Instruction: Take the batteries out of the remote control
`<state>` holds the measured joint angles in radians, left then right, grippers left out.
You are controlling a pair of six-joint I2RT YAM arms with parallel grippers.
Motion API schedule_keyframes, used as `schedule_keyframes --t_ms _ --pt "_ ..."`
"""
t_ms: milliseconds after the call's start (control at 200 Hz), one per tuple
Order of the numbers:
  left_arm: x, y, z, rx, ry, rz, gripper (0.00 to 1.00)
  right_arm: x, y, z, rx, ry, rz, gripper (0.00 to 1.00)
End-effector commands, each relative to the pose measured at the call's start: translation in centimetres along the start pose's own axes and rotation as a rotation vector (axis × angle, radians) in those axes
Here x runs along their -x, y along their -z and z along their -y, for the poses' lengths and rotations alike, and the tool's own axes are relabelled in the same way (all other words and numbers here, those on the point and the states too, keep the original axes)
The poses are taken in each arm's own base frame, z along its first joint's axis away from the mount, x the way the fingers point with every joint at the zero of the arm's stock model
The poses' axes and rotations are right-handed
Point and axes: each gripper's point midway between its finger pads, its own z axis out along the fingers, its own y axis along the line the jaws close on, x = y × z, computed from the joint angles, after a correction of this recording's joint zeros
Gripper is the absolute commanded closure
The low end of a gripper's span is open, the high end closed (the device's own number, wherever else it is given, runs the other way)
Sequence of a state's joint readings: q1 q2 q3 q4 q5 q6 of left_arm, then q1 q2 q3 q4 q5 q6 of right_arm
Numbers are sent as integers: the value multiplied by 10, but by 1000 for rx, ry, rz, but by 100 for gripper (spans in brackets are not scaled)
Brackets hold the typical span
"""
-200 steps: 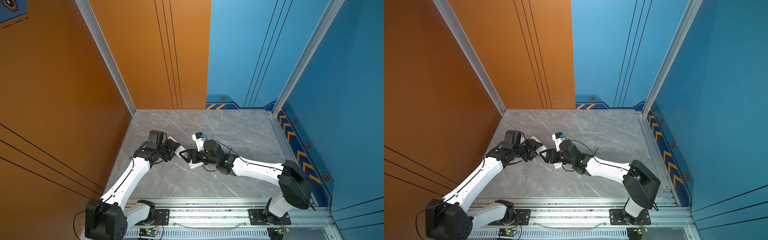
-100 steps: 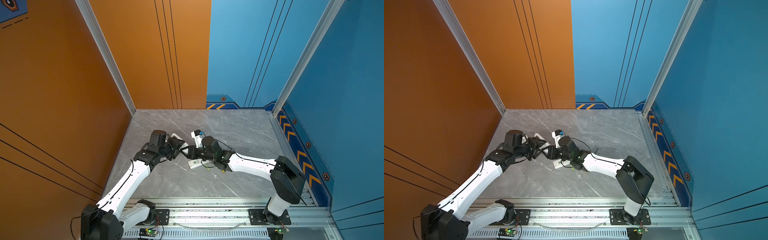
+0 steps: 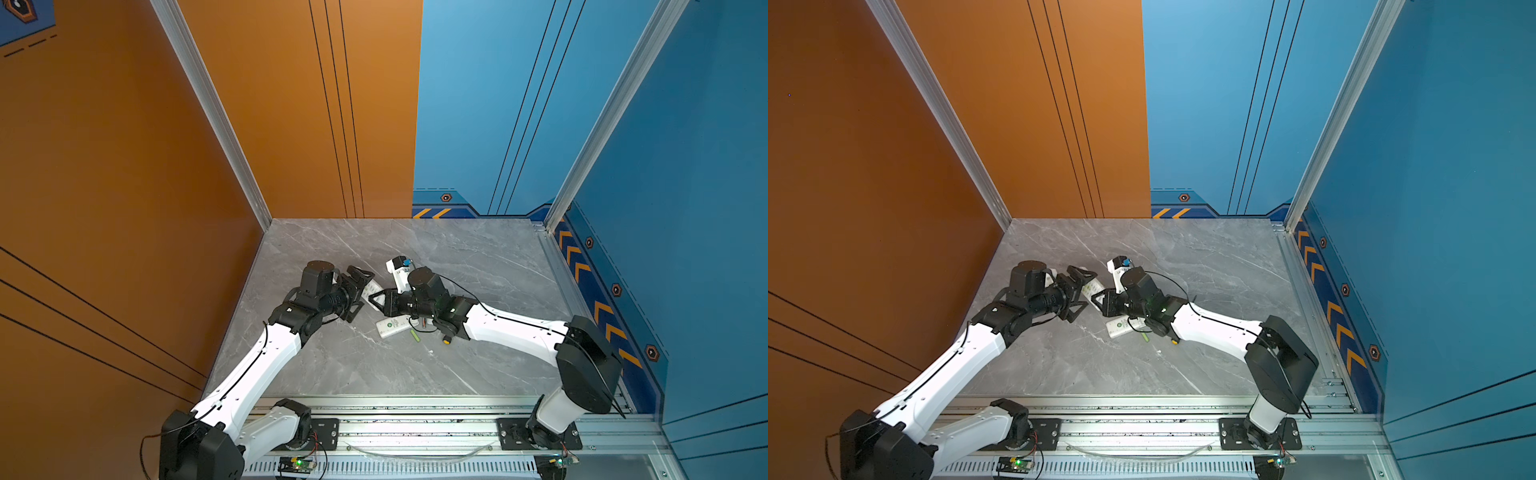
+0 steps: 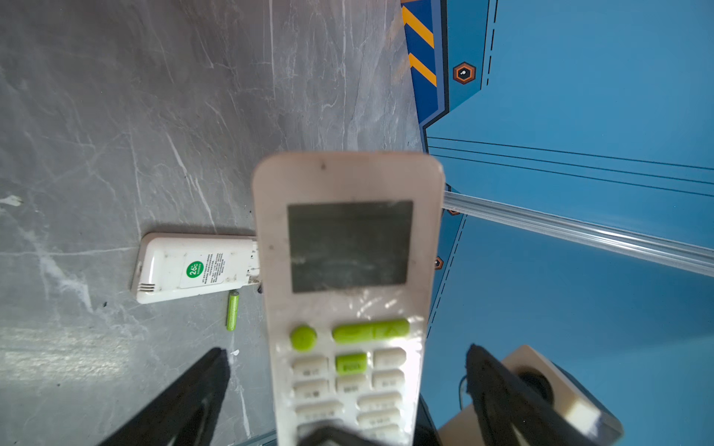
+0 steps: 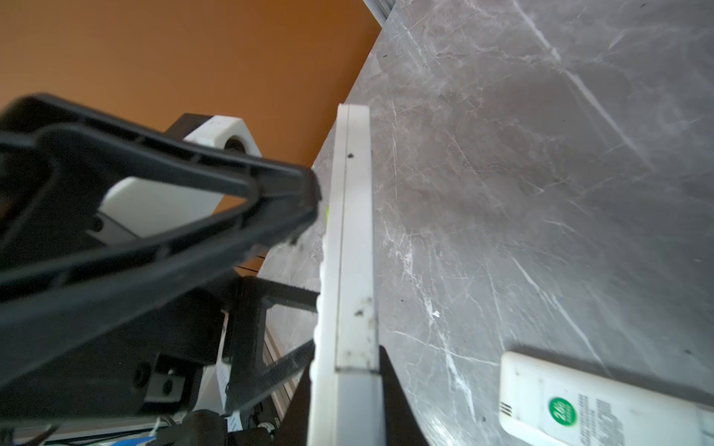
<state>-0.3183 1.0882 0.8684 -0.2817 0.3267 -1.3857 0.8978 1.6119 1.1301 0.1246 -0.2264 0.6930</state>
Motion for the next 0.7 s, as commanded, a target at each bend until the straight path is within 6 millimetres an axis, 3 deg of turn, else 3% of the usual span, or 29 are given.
schedule_keyframes --t_ms 0,95,120,235,395,495,691 --pt "11 22 26 -52 -6 19 2 14 46 15 -201 178 30 100" --pt "12 31 30 -14 -6 -7 2 22 84 35 -387 399 63 100" --pt "11 36 44 -38 -17 -16 2 23 92 40 -433 462 70 100" --pt "-6 25 53 -33 14 -97 2 34 119 61 -587 680 90 100" --pt "-32 0 73 -63 48 -184 2 34 122 47 -583 1015 184 100" --pt "-41 -9 78 -72 68 -197 2 38 122 46 -626 1082 188 100" --pt "-52 -30 75 -80 109 -220 2 27 108 27 -594 1231 176 100"
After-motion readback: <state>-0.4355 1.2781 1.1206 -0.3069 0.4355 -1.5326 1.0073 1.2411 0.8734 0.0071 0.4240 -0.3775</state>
